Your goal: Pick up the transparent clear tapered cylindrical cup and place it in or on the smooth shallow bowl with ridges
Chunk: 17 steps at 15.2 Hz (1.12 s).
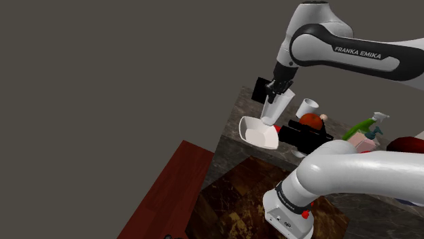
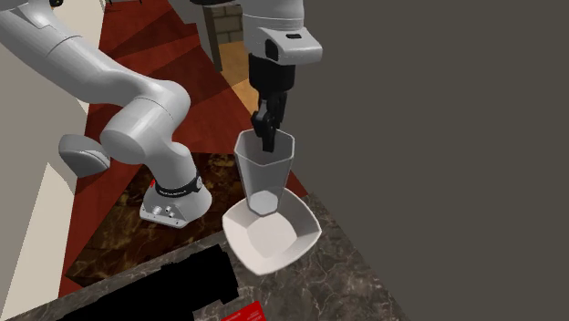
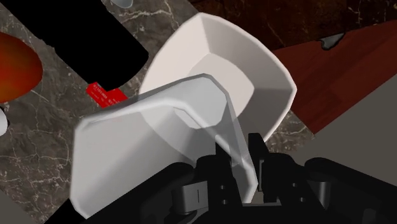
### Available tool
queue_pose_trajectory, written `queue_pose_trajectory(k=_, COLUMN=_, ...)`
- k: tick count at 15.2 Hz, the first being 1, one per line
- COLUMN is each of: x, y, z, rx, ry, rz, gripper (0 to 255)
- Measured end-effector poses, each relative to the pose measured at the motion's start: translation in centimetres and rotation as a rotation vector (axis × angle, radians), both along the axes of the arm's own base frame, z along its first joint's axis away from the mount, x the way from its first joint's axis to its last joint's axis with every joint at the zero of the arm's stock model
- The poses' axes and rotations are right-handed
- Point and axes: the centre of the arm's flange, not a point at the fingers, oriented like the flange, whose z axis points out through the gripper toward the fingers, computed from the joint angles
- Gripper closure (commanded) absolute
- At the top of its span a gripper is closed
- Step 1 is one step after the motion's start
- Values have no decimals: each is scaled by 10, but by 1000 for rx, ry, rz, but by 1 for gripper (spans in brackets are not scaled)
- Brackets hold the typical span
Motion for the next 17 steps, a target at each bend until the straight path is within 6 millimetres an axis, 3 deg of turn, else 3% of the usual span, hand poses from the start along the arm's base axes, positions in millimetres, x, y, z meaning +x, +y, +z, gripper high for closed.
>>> queue_pose_trajectory(k=14, x=-1, y=0, z=-75, rx=0, ry=0, rz=0, gripper=255)
queue_pose_trajectory(k=17, x=-1, y=0, z=-79, rx=0, ry=0, rz=0, gripper=255)
